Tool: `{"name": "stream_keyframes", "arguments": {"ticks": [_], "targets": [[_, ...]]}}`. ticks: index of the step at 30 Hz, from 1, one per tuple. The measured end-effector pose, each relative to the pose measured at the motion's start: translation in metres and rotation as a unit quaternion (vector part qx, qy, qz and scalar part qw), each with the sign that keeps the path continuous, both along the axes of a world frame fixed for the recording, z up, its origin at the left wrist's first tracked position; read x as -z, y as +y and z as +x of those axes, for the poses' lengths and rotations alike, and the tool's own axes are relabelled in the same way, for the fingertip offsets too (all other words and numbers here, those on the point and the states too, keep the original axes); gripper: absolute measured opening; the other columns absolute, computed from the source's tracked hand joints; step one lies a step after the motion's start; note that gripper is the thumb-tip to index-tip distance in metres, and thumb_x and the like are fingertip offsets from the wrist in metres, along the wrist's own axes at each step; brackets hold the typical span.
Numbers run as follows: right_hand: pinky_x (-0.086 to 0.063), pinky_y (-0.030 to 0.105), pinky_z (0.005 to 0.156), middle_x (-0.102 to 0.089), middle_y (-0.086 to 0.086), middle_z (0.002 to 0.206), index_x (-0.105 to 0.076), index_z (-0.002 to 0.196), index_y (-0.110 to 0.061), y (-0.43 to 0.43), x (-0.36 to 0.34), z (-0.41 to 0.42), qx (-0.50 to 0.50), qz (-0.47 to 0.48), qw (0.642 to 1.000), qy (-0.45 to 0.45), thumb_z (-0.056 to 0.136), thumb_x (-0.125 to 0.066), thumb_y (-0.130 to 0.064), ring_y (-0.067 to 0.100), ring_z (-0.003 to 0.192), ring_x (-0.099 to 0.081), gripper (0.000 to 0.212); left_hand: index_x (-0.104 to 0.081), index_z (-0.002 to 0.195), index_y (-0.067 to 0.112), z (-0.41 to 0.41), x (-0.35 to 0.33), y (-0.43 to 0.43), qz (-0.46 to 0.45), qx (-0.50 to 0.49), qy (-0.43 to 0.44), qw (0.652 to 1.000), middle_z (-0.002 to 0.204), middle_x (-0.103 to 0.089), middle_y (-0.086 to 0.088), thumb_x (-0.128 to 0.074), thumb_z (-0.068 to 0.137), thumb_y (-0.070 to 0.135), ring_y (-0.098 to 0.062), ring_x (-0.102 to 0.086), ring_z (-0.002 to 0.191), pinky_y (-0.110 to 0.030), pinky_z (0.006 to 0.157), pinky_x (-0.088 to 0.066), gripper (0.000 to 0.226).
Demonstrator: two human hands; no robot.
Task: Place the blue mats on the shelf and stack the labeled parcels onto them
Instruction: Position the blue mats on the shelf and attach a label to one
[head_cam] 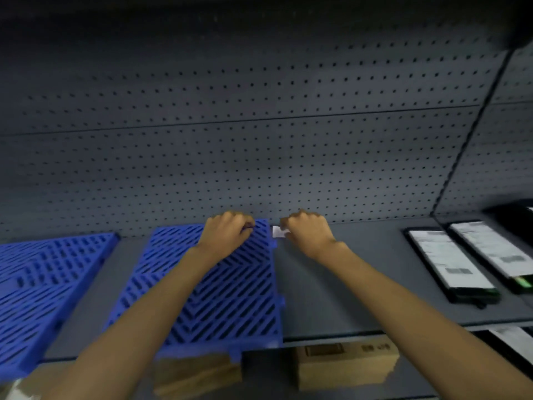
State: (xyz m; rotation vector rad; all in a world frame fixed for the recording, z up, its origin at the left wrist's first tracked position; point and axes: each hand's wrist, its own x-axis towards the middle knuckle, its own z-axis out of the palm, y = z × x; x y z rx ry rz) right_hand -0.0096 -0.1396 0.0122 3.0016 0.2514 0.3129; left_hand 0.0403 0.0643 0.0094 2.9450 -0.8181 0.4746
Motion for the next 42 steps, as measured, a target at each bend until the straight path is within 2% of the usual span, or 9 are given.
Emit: {"name": "stream_keyframes", "arguments": {"ticks": [6, 11, 15, 19, 22, 26, 31, 39, 42], "targets": [[-0.048, 0.039, 0.092, -0.066, 0.007, 0.120, -0.061, 0.127, -0.022, -0.035, 0.031, 0.023, -0.010, -0.019, 0.999, 0.035, 0.090, -0.057, -0.011, 0.027, 0.114, -0.059, 0.038, -0.065, 0.120, 0.030, 0.002, 0.028, -0.055, 0.006, -0.006, 0.027, 1.000, 0.118, -0.067, 0.005, -0.059, 0.093, 0.036, -0.018, -0.057, 0.110, -0.034, 0.078, -0.049, 0.029], [-0.050, 0.039, 0.087, -0.066, 0.009, 0.115, -0.063, 0.123, -0.021, -0.047, 0.045, 0.033, -0.018, 0.014, 0.999, 0.028, 0.093, -0.051, -0.012, 0.030, 0.110, -0.062, 0.034, -0.061, 0.129, 0.026, 0.004, 0.037, -0.075, 0.042, -0.011, 0.046, 0.998, 0.129, -0.062, 0.004, -0.059, 0.091, 0.039, -0.020, -0.052, 0.121, -0.037, 0.095, -0.043, 0.040], [-0.050, 0.038, 0.082, -0.069, 0.009, 0.109, -0.065, 0.113, -0.019, -0.056, 0.046, 0.036, -0.036, 0.024, 0.999, 0.006, 0.091, -0.054, -0.012, 0.030, 0.104, -0.065, 0.026, -0.061, 0.130, 0.026, 0.009, 0.039, -0.084, 0.066, -0.025, 0.045, 0.996, 0.128, -0.063, 0.004, -0.060, 0.090, 0.038, -0.020, -0.047, 0.125, -0.038, 0.099, -0.042, 0.042], [-0.051, 0.036, 0.076, -0.071, 0.010, 0.101, -0.068, 0.105, -0.018, -0.068, 0.048, 0.036, -0.040, 0.030, 0.999, -0.012, 0.091, -0.052, -0.011, 0.031, 0.095, -0.067, 0.022, -0.065, 0.124, 0.030, 0.010, 0.039, -0.096, 0.060, -0.052, 0.040, 0.996, 0.121, -0.067, 0.002, -0.059, 0.090, 0.030, -0.020, -0.050, 0.122, -0.037, 0.100, -0.042, 0.034], [-0.051, 0.036, 0.075, -0.070, 0.009, 0.101, -0.069, 0.103, -0.018, -0.077, 0.046, 0.035, -0.040, 0.038, 0.998, -0.018, 0.090, -0.053, -0.012, 0.030, 0.095, -0.067, 0.022, -0.068, 0.117, 0.033, 0.009, 0.039, -0.104, 0.037, -0.059, 0.024, 0.997, 0.115, -0.069, 0.004, -0.057, 0.092, 0.030, -0.018, -0.054, 0.117, -0.035, 0.098, -0.043, 0.028], [-0.043, 0.032, 0.066, -0.071, 0.006, 0.094, -0.070, 0.103, -0.021, -0.086, 0.044, 0.030, -0.037, 0.047, 0.998, -0.032, 0.091, -0.052, -0.013, 0.029, 0.089, -0.067, 0.023, -0.071, 0.110, 0.033, 0.005, 0.038, -0.111, 0.004, -0.047, -0.006, 0.999, 0.108, -0.070, 0.003, -0.056, 0.093, 0.032, -0.016, -0.056, 0.114, -0.033, 0.095, -0.045, 0.023], [-0.055, 0.035, 0.073, -0.070, 0.002, 0.104, -0.070, 0.110, -0.025, -0.080, 0.032, 0.022, -0.044, 0.073, 0.995, -0.050, 0.093, -0.053, -0.010, 0.024, 0.098, -0.065, 0.028, -0.073, 0.104, 0.029, -0.004, 0.027, -0.104, -0.020, -0.037, -0.029, 0.999, 0.101, -0.072, 0.001, -0.055, 0.093, 0.030, -0.018, -0.057, 0.110, -0.033, 0.089, -0.046, 0.021], [-0.052, 0.037, 0.073, -0.061, 0.001, 0.110, -0.064, 0.110, -0.020, -0.009, 0.018, -0.014, -0.100, 0.097, 0.987, -0.074, 0.088, -0.059, -0.004, 0.025, 0.102, -0.060, 0.028, -0.075, 0.089, 0.023, -0.048, 0.012, -0.026, -0.066, -0.052, -0.074, 0.994, 0.088, -0.074, 0.002, -0.070, 0.084, 0.022, -0.024, -0.064, 0.094, -0.035, 0.074, -0.050, 0.007], [-0.050, 0.040, 0.067, -0.060, 0.004, 0.110, -0.064, 0.110, -0.016, 0.024, 0.018, -0.032, -0.125, 0.122, 0.982, -0.069, 0.089, -0.057, -0.001, 0.029, 0.094, -0.062, 0.027, -0.076, 0.090, 0.023, -0.068, 0.008, 0.010, -0.068, -0.051, -0.086, 0.993, 0.087, -0.074, 0.002, -0.072, 0.084, 0.021, -0.024, -0.065, 0.091, -0.035, 0.071, -0.052, 0.007]]}}
